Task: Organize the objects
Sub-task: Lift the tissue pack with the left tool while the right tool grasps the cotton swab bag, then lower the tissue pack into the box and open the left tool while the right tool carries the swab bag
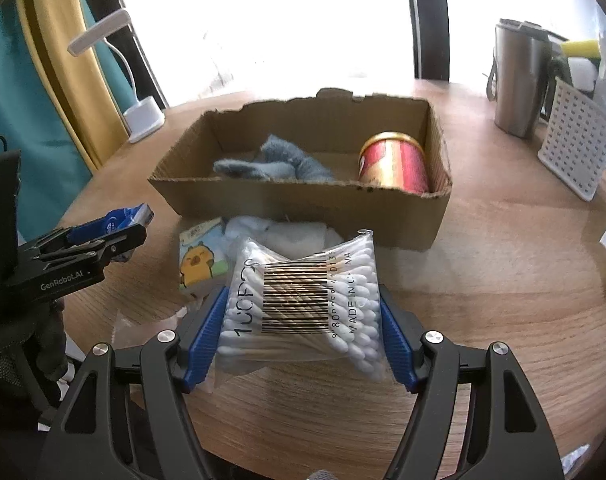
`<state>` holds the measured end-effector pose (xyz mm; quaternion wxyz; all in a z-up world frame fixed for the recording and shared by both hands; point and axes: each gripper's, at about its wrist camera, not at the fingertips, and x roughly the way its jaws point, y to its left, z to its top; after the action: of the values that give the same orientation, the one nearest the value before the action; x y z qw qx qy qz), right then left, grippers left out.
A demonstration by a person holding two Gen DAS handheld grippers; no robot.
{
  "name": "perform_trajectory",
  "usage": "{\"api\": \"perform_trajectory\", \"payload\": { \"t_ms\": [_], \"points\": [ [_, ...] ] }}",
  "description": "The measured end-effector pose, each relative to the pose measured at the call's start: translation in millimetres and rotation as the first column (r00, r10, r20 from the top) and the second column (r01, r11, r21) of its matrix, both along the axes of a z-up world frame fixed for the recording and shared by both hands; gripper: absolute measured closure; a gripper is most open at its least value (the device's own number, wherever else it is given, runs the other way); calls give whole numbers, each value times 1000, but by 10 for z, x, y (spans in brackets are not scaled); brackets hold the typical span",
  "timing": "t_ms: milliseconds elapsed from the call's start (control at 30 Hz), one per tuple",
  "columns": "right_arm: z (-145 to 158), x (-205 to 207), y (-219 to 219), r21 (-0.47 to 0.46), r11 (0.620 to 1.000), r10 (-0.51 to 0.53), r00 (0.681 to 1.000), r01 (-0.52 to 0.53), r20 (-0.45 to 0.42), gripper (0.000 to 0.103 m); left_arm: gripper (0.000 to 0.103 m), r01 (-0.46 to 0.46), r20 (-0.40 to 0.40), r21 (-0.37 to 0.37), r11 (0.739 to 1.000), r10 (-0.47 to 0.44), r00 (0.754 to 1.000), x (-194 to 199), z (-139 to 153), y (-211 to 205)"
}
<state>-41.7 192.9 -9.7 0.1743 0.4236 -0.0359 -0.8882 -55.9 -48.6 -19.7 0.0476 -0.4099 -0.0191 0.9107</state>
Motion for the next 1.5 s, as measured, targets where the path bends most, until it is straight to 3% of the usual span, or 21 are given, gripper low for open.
{"api": "perform_trajectory", "payload": {
  "t_ms": [700, 1500],
  "points": [
    [356, -123, 38, 4, 1000, 20, 996, -20, -86, 29, 30, 29, -78, 27, 999, -27, 997, -147, 401, 145],
    [386, -498, 287, -57, 998, 6, 997, -11, -80, 29, 30, 42, -57, -36, 998, -44, 997, -641, 381, 445]
  ]
}}
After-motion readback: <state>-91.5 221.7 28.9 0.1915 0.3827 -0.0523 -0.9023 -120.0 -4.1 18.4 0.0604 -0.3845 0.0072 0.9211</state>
